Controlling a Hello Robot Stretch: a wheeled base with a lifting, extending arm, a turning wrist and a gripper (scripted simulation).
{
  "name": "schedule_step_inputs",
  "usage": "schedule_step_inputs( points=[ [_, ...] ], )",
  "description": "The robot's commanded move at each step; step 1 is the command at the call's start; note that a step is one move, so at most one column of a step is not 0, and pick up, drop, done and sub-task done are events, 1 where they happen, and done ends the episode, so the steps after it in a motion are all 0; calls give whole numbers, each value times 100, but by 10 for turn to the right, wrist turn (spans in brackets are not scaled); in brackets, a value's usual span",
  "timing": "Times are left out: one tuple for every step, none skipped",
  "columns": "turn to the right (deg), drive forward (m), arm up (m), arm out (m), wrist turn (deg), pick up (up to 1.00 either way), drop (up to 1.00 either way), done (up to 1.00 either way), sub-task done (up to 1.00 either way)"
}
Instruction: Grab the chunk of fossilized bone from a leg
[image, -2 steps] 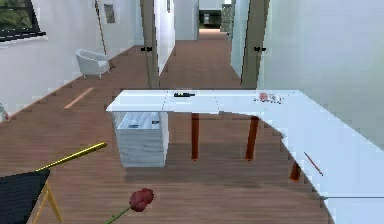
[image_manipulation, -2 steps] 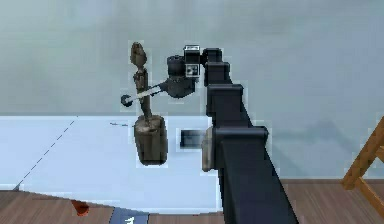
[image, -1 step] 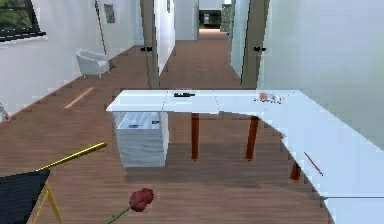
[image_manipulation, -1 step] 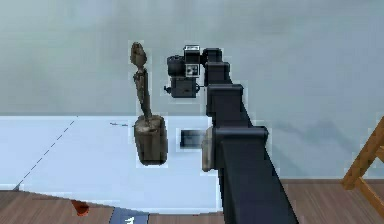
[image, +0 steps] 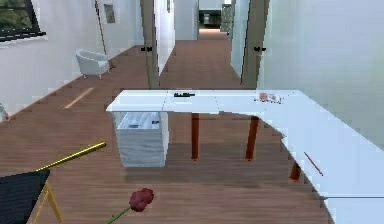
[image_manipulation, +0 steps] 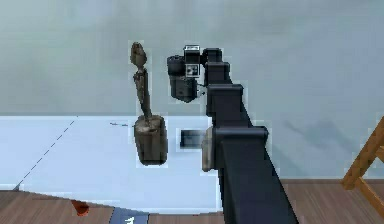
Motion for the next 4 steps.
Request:
schedule_step_inputs(
  points=[
    [0, 0, -30, 0, 0, 0, 0, 0, 0],
    [0, 0, 0, 0, 0, 100, 0, 0, 0],
    [0, 0, 10, 0, 0, 0, 0, 0, 0],
    [0, 0, 0, 0, 0, 0, 0, 100, 0]
  ],
)
